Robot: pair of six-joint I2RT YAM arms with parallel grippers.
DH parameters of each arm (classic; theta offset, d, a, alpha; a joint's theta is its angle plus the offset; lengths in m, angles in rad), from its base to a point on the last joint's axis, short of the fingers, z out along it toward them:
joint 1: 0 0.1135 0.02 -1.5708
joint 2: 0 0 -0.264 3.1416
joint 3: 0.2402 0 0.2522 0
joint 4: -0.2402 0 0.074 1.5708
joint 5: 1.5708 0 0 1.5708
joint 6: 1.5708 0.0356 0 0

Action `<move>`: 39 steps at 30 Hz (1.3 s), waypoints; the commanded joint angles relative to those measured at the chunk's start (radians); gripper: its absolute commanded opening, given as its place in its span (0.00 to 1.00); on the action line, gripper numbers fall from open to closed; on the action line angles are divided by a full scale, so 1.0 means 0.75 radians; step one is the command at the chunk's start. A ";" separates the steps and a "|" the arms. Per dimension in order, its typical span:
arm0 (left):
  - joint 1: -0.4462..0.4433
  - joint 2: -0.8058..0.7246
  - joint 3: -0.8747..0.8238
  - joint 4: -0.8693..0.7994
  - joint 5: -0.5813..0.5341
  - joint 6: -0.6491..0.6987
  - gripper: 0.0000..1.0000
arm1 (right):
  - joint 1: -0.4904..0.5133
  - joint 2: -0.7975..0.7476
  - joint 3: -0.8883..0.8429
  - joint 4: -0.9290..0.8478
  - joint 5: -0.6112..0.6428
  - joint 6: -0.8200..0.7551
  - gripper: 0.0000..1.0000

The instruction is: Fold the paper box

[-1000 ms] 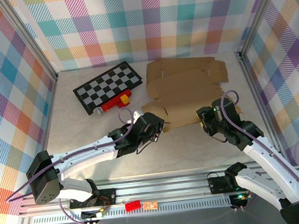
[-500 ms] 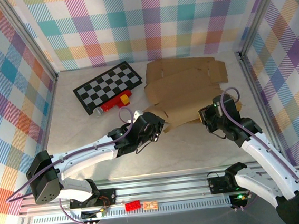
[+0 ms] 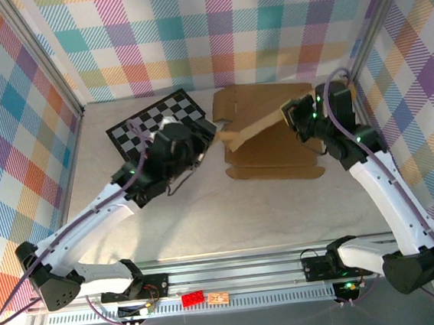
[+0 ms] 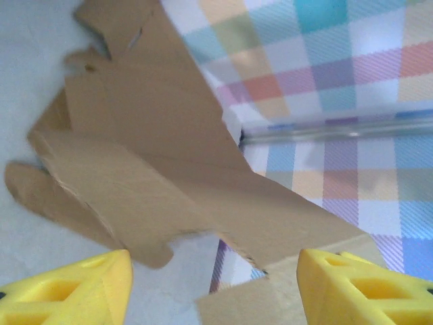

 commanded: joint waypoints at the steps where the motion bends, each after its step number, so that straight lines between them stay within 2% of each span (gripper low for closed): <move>1: 0.114 -0.016 0.085 -0.236 0.055 0.180 0.65 | -0.020 0.077 0.209 0.017 -0.052 -0.136 0.00; 4: 0.227 -0.009 0.126 -0.320 0.112 0.226 0.65 | -0.020 0.145 0.388 -0.068 -0.085 -0.144 0.00; 10: 0.382 -0.028 0.155 -0.375 0.186 0.302 0.64 | -0.019 0.218 0.682 -0.337 -0.080 -0.080 0.00; 15: 0.466 0.034 0.226 -0.484 0.308 0.354 0.63 | 0.004 0.304 0.982 -0.667 -0.069 0.041 0.00; 20: 0.501 0.069 0.276 -0.573 0.348 0.395 0.63 | 0.108 0.405 1.181 -0.880 -0.020 0.208 0.00; 24: 0.553 0.067 0.295 -0.659 0.340 0.419 0.63 | 0.205 0.470 1.115 -0.794 0.031 0.376 0.00; 30: 0.625 0.070 0.309 -0.808 0.300 0.514 0.62 | 0.234 0.703 1.077 -0.595 -0.001 0.568 0.00; 32: 0.638 0.068 0.259 -0.817 0.277 0.568 0.58 | 0.234 0.762 1.077 -0.529 0.010 0.588 0.00; 34: 0.678 0.074 0.157 -0.806 0.307 0.624 0.47 | 0.234 0.828 1.102 -0.508 0.000 0.631 0.00; 36: 0.737 0.057 -0.017 -0.675 0.435 0.644 0.37 | 0.234 0.872 1.125 -0.518 -0.024 0.659 0.00; 39: 0.792 0.009 -0.344 -0.295 0.675 0.577 0.31 | 0.234 0.889 1.125 -0.527 -0.028 0.672 0.00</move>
